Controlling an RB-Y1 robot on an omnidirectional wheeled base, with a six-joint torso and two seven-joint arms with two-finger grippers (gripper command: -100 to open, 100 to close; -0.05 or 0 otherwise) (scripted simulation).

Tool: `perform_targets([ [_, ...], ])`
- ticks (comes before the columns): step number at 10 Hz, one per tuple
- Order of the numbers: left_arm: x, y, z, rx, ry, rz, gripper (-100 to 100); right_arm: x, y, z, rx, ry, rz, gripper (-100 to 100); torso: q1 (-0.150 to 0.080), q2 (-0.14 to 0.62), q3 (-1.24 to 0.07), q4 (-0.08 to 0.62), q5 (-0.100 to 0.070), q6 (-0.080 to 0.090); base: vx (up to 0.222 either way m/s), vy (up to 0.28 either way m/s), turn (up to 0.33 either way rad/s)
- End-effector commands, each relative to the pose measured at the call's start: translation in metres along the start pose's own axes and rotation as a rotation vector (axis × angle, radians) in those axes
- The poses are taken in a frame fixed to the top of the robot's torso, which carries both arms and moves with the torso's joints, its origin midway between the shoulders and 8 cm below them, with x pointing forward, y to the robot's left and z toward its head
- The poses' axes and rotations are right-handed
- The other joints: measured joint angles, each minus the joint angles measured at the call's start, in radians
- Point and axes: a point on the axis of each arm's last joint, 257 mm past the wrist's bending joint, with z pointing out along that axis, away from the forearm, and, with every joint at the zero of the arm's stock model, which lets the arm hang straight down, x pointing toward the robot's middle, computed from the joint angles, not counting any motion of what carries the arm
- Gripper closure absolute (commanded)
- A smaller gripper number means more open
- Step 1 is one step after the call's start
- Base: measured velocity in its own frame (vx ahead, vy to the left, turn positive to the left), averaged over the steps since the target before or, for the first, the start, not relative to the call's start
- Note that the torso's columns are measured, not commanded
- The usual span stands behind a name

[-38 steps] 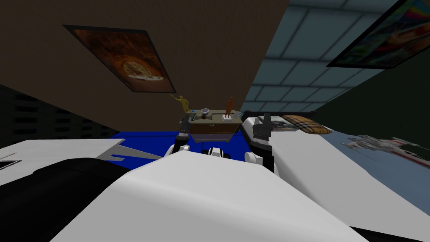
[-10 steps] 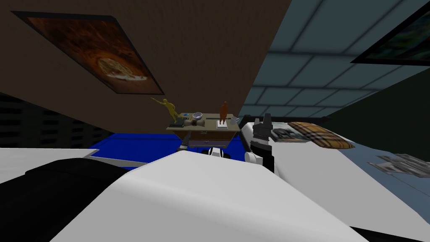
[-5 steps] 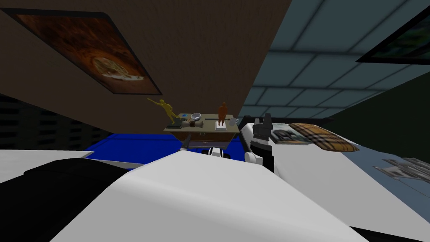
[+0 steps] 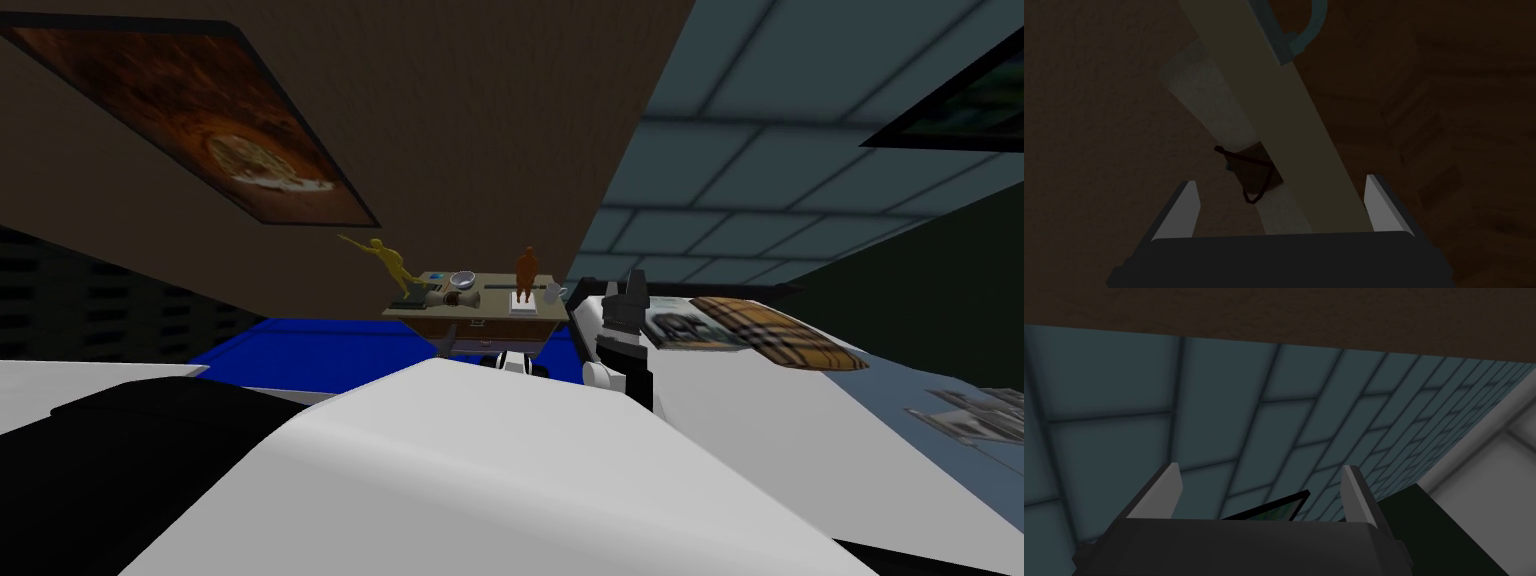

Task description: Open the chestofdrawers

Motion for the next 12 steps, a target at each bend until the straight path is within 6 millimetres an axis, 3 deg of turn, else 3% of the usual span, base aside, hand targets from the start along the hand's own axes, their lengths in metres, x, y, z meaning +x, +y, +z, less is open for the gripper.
perform_targets([
  [1, 0.015, 0.006, -0.017, -0.024, -0.015, -0.026, -100, 0.0, 0.0, 0.0, 0.0, 0.0, 0.0, 0, 0.0, -0.001, 0.0, 0.0, 0.0, 0.0, 0.078, -0.057, 0.017],
  [10, 0.073, 0.007, -0.05, -0.099, -0.076, -0.149, -100, 0.0, 0.0, 0.0, 0.0, 0.0, 0.0, 0, 0.001, 0.0, 0.0, 0.0, 0.0, 0.0, 0.024, -0.019, 0.033],
  [12, 0.065, 0.009, -0.04, -0.095, -0.071, -0.139, -100, 0.0, 0.0, 0.0, 0.0, 0.0, 0.0, 0, 0.002, 0.001, 0.0, 0.0, 0.0, 0.0, 0.0, -0.01, 0.008],
])
